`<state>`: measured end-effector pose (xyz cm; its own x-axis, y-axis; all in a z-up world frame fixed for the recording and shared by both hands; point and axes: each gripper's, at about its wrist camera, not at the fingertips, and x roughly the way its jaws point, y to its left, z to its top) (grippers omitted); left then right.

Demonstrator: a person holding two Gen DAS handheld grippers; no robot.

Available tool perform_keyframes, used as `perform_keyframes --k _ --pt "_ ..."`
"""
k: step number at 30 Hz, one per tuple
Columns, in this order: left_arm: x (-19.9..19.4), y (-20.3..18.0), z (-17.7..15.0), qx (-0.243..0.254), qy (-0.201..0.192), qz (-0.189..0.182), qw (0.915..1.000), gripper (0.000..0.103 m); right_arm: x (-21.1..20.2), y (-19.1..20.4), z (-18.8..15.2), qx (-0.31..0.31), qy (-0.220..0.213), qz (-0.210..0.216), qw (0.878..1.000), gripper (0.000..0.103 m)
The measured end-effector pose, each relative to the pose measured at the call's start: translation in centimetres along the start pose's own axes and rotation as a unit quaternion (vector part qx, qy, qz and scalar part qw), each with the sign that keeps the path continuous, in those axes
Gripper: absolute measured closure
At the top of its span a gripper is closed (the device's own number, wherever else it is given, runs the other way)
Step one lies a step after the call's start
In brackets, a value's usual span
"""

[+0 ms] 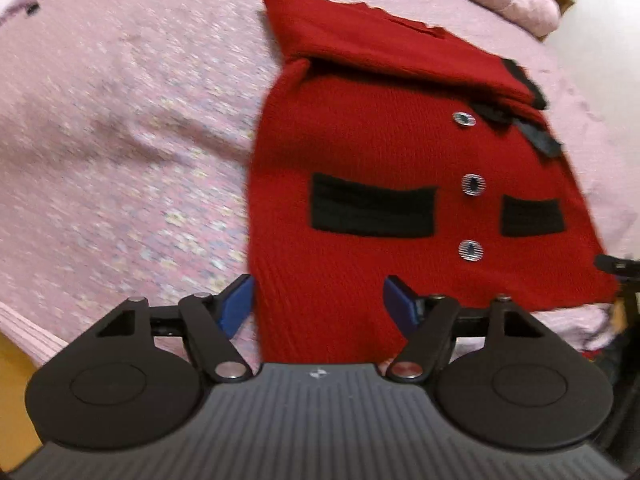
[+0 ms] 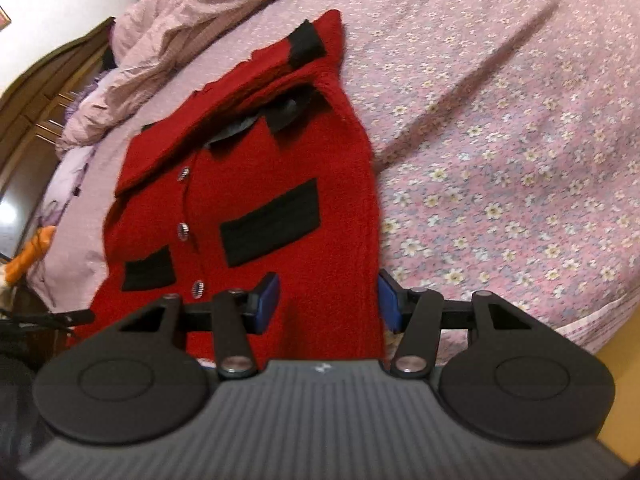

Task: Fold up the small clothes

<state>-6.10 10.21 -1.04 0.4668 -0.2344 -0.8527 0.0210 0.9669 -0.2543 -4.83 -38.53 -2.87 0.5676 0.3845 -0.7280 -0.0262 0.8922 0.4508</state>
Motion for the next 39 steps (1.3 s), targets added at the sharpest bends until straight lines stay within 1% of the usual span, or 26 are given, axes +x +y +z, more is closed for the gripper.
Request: perform_keyframes --k 4,7,15,25,30,34,37,38,39 --pt "0.6 -0.2 0.0 0.000 0.005 -0.012 0.9999 0.028 0.3 -0.2 0.0 0.007 -0.001 0.006 1.000 0.049" --pt "1.1 -0.4 0.1 0.006 0.009 -0.033 0.9994 0.028 0.4 -0.4 0.1 0.015 -0.002 0.015 1.000 0.049" --pt "2.3 -0.4 -0.2 0.009 -0.002 -0.036 0.9993 0.028 0.4 -0.5 -0.3 0.024 -0.012 0.035 0.999 0.049" --pt "3.0 0.5 -0.3 -0.011 -0.006 -0.044 0.9990 0.027 0.7 -1.1 -1.1 0.031 -0.021 0.057 0.998 0.049" --pt "2.9 0.1 -0.3 0.001 -0.006 -0.038 0.9993 0.027 0.4 -1.5 -1.5 0.040 -0.026 0.071 0.996 0.049" --pt "3.1 0.2 -0.5 0.001 -0.004 -0.048 0.9988 0.027 0.3 -0.7 -2.0 0.015 -0.023 0.085 0.996 0.049" --pt "3.4 -0.1 -0.5 0.007 -0.001 -0.054 0.9985 0.027 1.0 -0.5 -2.0 0.016 -0.021 0.097 0.995 0.050" --pt "3.6 -0.1 -0.6 0.010 0.000 -0.057 0.9983 0.027 1.3 -0.5 -1.9 0.021 -0.017 0.104 0.994 0.052" --pt "3.7 -0.2 -0.6 0.012 0.000 -0.058 0.9983 0.028 1.6 -0.5 -1.9 0.025 -0.013 0.108 0.994 0.058"
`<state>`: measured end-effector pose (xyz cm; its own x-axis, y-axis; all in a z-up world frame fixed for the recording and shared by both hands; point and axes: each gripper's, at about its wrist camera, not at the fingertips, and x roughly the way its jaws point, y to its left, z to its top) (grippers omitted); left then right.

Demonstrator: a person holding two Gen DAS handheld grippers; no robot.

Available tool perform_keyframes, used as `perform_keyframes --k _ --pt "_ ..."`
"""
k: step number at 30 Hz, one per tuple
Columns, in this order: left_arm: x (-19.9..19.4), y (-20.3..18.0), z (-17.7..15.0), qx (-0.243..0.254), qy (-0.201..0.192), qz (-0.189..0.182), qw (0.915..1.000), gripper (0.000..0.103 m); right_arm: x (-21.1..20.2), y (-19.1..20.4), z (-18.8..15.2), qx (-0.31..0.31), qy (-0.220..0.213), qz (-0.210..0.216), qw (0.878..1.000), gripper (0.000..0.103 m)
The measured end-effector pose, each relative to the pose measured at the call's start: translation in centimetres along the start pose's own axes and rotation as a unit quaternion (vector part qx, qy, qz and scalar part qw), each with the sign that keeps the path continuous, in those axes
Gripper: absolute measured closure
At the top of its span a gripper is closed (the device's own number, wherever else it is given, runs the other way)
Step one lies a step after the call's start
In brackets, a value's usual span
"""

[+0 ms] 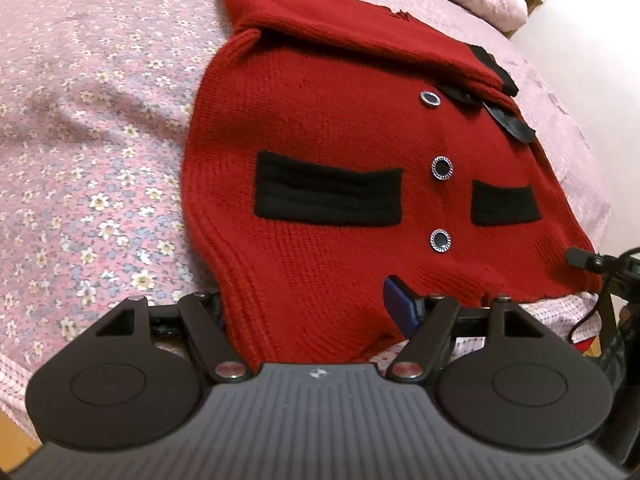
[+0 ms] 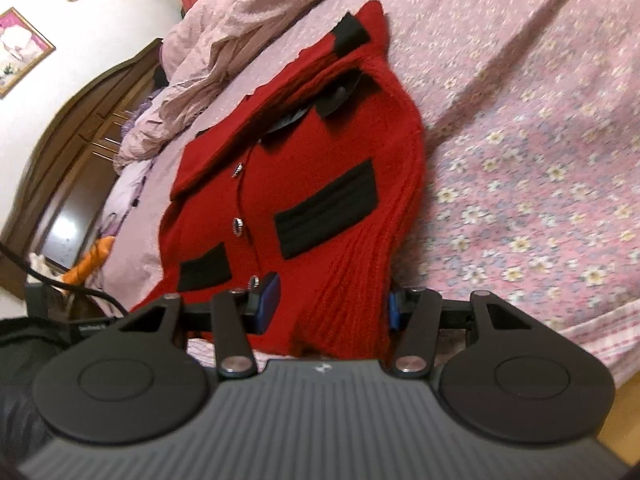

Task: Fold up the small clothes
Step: 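Close both grippers on the red ribbed hem of the cardigan, then lift the hem with both grippers and fold it over toward the collar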

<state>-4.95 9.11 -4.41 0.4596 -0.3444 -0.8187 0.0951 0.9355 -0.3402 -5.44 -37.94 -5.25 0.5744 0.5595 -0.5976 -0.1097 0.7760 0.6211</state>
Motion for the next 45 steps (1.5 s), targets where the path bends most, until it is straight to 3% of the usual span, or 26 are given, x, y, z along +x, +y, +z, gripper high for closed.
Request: perform_keyframes --k 3,5,10,13,20,24,33,45 --pt "0.3 -0.4 0.0 0.005 0.000 0.002 1.0000 0.029 1.0 -0.2 0.0 0.011 0.009 0.001 1.000 0.074" --pt "0.4 -0.4 0.0 0.004 0.002 0.008 1.0000 0.038 1.2 -0.2 0.0 0.014 0.010 0.001 1.000 0.078" --pt "0.1 0.7 0.1 -0.022 0.001 0.025 0.9994 0.082 0.8 0.1 -0.1 0.009 -0.001 -0.004 1.000 0.082" --pt "-0.6 1.5 0.4 -0.046 -0.008 0.005 0.9989 0.091 0.4 0.4 0.2 0.006 -0.013 0.007 1.000 0.083" --pt "-3.2 1.7 2.6 -0.074 -0.060 -0.064 0.9934 0.093 -0.7 2.1 2.5 -0.012 -0.056 0.054 0.997 0.085" --pt "-4.5 1.4 4.7 -0.075 -0.093 -0.084 0.9892 0.093 -0.7 2.9 4.2 -0.018 -0.080 0.069 0.994 0.087" --pt "-7.0 0.2 8.6 -0.086 -0.151 -0.100 0.9797 0.093 -0.9 4.7 8.0 -0.027 -0.135 0.100 0.985 0.088" --pt "-9.0 0.0 14.6 -0.113 -0.222 -0.075 0.9655 0.093 -0.5 5.6 13.2 -0.019 -0.215 0.109 0.970 0.088"
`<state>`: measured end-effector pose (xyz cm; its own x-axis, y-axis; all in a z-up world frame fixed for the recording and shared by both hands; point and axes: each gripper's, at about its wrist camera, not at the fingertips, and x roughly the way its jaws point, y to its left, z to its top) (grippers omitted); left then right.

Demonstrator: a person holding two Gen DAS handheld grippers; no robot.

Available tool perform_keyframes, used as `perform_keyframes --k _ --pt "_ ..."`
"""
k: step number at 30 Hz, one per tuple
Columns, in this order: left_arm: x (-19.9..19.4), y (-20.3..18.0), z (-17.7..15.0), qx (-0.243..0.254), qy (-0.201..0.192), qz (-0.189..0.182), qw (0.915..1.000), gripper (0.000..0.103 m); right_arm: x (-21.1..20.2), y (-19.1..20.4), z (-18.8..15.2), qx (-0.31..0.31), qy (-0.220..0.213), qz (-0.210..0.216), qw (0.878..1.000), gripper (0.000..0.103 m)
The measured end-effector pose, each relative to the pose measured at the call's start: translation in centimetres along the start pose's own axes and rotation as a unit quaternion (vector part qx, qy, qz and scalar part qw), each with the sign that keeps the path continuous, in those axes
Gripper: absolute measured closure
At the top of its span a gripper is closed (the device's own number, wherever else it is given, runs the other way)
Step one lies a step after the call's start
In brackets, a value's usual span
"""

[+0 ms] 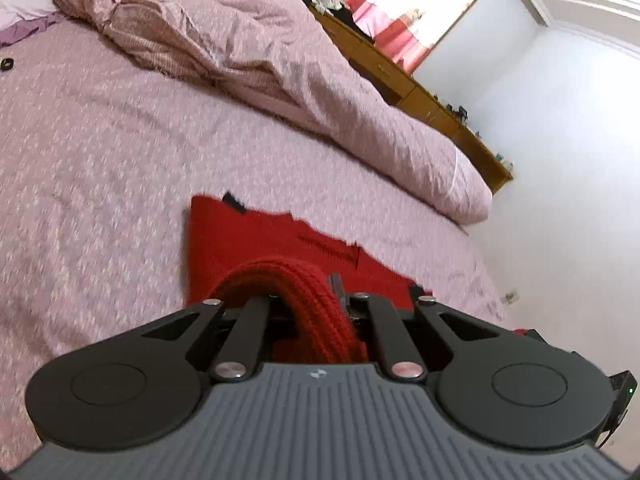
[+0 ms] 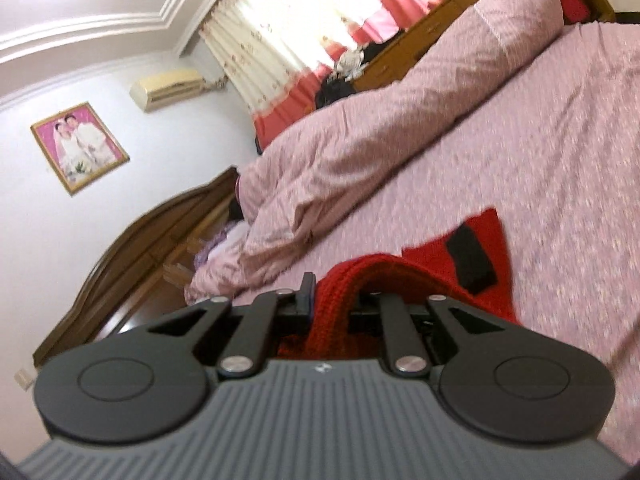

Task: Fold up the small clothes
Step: 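Lift the hem with both grippers and fold it over toward the collar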

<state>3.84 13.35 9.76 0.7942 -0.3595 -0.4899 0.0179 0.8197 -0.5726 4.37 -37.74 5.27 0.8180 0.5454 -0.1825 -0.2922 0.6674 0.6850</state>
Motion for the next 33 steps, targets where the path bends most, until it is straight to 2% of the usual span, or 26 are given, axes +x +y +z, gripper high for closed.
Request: perform_keyframes --k 10,17,22,27,31,33 --pt "5.3 -0.3 4.6 0.022 -0.016 0.047 0.9985 0.093 5.2 -0.7 3.5 -0.022 -0.026 -0.020 0.999 0.088" --pt "11.9 0.9 7.3 0.021 0.012 0.068 0.9974 0.093 10.1 -2.1 4.5 -0.033 -0.016 -0.046 0.998 0.088" --pt "16.6 2.7 7.8 0.016 0.037 0.097 0.9945 0.093 13.2 -4.2 4.6 -0.021 -0.004 -0.071 0.997 0.088" --pt "20.5 4.8 7.2 0.024 0.072 0.131 0.9884 0.093 15.6 -7.0 4.0 0.005 0.011 -0.116 0.993 0.088" --pt "21.7 5.7 6.7 0.020 0.082 0.137 0.9870 0.091 17.0 -9.3 2.8 0.034 0.037 -0.163 0.985 0.086" --pt "21.6 5.7 6.9 0.017 0.085 0.134 0.9872 0.091 17.1 -10.0 1.9 0.035 0.038 -0.166 0.985 0.083"
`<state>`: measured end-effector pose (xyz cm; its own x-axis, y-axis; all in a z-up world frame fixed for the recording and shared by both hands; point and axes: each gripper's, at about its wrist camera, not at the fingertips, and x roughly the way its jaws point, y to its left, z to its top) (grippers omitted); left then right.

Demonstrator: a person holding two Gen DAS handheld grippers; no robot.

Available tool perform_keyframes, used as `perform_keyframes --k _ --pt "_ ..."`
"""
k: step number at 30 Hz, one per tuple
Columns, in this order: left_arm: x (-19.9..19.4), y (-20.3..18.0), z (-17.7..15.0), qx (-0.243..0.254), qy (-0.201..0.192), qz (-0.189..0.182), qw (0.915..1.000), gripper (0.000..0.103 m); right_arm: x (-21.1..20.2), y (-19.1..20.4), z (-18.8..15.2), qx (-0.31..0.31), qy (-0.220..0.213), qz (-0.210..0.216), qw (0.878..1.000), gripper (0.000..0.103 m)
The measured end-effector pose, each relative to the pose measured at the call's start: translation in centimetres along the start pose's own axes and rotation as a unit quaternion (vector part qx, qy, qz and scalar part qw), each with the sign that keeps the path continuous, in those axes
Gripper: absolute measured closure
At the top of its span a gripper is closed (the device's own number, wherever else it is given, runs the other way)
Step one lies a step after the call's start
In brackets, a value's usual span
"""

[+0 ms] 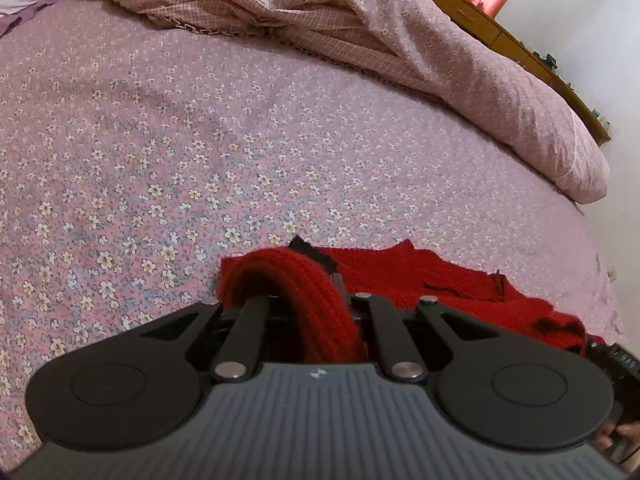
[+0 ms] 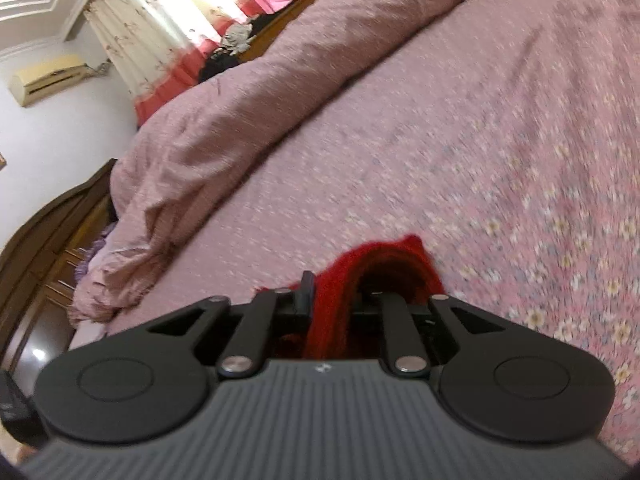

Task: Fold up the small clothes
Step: 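Lift the hem with both grippers and fold it over toward the collar, then lay the folded hem down and open both grippers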

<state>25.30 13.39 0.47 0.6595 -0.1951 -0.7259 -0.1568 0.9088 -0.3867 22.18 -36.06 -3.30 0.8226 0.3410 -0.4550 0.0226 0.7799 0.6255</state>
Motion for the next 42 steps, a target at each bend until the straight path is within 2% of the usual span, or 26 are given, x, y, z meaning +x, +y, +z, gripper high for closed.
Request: perform_keyframes --k 2,4,5,7,8,9,10,12,13,17,22,28,33,37,42 --pt "-0.5 -0.2 0.3 0.007 0.004 -0.003 1.0000 0.091 -0.3 -0.1 -0.5 -0.003 -0.006 0.004 1.000 0.082" --pt "-1.1 -0.5 0.8 0.021 0.003 -0.005 0.9998 0.090 -0.8 0.3 -0.6 -0.009 -0.005 0.006 1.000 0.071" --pt "-1.5 -0.7 0.9 0.027 0.001 -0.006 0.9996 0.089 -1.1 0.5 -0.5 -0.010 -0.006 0.007 1.000 0.058" --pt "-2.6 -1.3 0.8 0.035 -0.002 -0.004 0.9994 0.082 -2.2 1.1 -0.4 -0.016 -0.018 0.011 1.000 0.041" --pt "-3.0 -1.5 0.7 0.039 -0.008 0.000 0.9992 0.078 -2.6 1.4 -0.4 -0.021 -0.025 0.010 0.999 0.039" --pt "-3.8 -2.0 0.6 0.042 -0.015 0.005 0.9990 0.065 -3.2 1.7 -0.3 -0.026 -0.030 0.011 0.999 0.039" --pt "-4.4 -2.3 0.5 0.047 -0.028 0.010 0.9984 0.048 -3.6 1.9 -0.3 -0.031 -0.034 0.013 0.999 0.039" --pt "-5.8 -2.9 0.3 0.060 -0.057 0.014 0.9965 0.032 -4.4 2.2 -0.3 -0.033 -0.039 0.018 0.999 0.039" --pt "-6.3 -3.2 0.3 0.067 -0.067 0.015 0.9954 0.029 -4.7 2.3 -0.3 -0.035 -0.040 0.018 0.998 0.039" --pt "-7.9 -4.6 -0.1 0.101 -0.081 0.022 0.9914 0.026 -5.5 3.2 -0.8 -0.062 -0.040 0.007 0.997 0.039" --pt "-8.0 -5.3 -2.2 0.118 -0.077 0.046 0.9889 0.024 -6.5 4.4 -2.4 -0.112 -0.049 -0.034 0.992 0.039" --pt "-5.1 -4.3 -6.0 0.129 -0.031 0.068 0.9889 0.023 -7.0 4.0 -4.8 -0.141 -0.044 -0.067 0.987 0.041" --pt "-2.3 -4.2 -8.2 0.158 -0.011 0.108 0.9814 0.022 -5.5 3.3 -6.2 -0.174 -0.020 -0.115 0.978 0.042" --pt "-1.7 -4.1 -8.7 0.165 -0.017 0.115 0.9795 0.018 -5.2 2.1 -6.6 -0.152 -0.027 -0.110 0.982 0.042" --pt "-2.1 -3.9 -8.5 0.155 -0.015 0.124 0.9800 0.015 -5.4 2.5 -6.7 -0.150 -0.031 -0.114 0.982 0.042"
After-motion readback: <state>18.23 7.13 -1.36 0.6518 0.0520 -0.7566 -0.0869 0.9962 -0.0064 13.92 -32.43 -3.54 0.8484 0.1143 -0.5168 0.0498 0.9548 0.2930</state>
